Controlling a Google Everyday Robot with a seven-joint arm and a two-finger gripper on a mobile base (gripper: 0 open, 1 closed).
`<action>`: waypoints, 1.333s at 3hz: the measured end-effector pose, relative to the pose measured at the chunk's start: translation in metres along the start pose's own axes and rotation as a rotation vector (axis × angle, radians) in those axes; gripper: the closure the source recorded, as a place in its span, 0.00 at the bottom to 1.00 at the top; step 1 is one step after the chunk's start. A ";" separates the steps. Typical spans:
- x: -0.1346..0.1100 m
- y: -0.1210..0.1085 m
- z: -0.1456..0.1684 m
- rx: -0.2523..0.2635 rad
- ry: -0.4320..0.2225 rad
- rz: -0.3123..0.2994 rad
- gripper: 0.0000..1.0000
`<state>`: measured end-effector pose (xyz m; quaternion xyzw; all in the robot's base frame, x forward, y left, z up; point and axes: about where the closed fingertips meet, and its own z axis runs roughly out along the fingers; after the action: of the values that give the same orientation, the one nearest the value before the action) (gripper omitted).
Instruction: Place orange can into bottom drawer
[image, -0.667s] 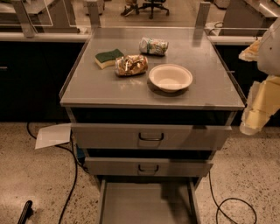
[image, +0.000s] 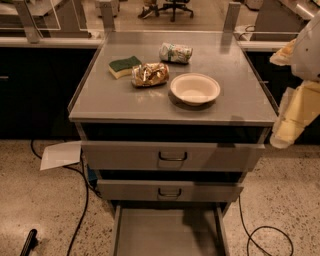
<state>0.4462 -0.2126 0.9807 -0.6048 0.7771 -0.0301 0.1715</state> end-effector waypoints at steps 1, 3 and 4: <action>-0.043 -0.045 0.009 0.001 -0.069 -0.031 0.00; -0.038 -0.042 0.009 0.014 -0.078 0.004 0.00; -0.037 -0.059 0.017 0.050 -0.142 0.027 0.00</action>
Offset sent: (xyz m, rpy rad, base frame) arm 0.0851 0.0500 0.0203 0.0792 -0.0187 0.0715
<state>0.5135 -0.1909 0.9883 -0.5905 0.7700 -0.0042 0.2416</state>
